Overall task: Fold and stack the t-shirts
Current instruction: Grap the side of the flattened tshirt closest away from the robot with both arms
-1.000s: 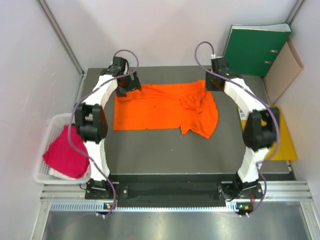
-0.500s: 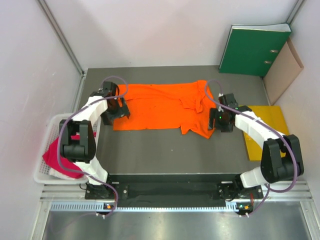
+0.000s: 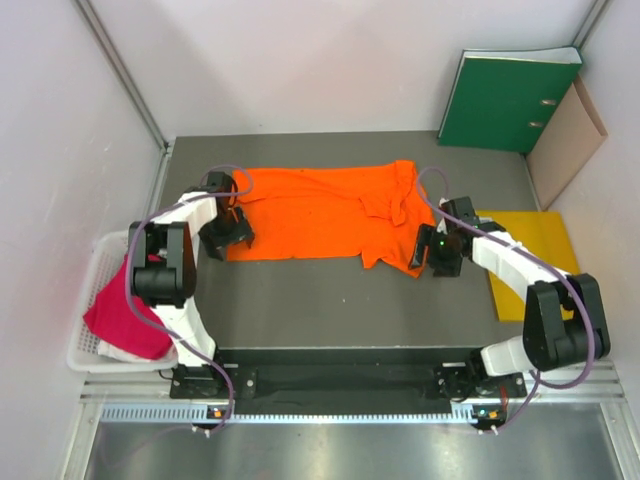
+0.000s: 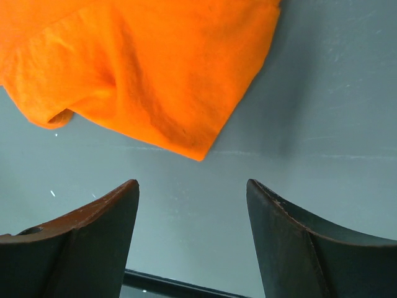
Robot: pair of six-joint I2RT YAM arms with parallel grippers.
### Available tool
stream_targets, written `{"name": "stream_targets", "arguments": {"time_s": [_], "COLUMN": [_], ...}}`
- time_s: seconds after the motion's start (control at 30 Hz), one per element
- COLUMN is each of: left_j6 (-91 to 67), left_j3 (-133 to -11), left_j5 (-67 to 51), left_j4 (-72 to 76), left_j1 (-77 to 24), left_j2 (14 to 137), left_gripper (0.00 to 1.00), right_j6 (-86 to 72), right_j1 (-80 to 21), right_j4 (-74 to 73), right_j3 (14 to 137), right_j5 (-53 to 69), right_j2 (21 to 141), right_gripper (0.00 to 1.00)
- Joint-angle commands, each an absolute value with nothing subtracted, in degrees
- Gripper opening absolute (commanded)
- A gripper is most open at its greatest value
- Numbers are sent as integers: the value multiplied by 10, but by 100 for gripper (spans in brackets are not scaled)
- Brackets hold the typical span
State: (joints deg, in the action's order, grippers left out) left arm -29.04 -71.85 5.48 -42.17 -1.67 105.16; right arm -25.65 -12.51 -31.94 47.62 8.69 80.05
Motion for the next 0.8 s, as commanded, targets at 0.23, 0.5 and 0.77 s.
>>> {"name": "stream_targets", "arguments": {"time_s": [0.23,0.5,0.77], "left_j6": [-305,-294,-287], "left_j3": [-721,-772,-808], "left_j5": [54,36,26], "left_j4": [-433,-458,-473], "left_j1": [-5,-5,-5], "left_j2": [1097,1066,1068], "left_gripper": [0,0,0], "right_j6": [-304,-333,-330], "right_j1": [-104,-102,-105], "right_j4": [-292,-228,-214], "right_j3": [486,484,519], "right_j5": [172,214,213], "right_j2": [842,893,983], "right_gripper": [69,62,46]}}
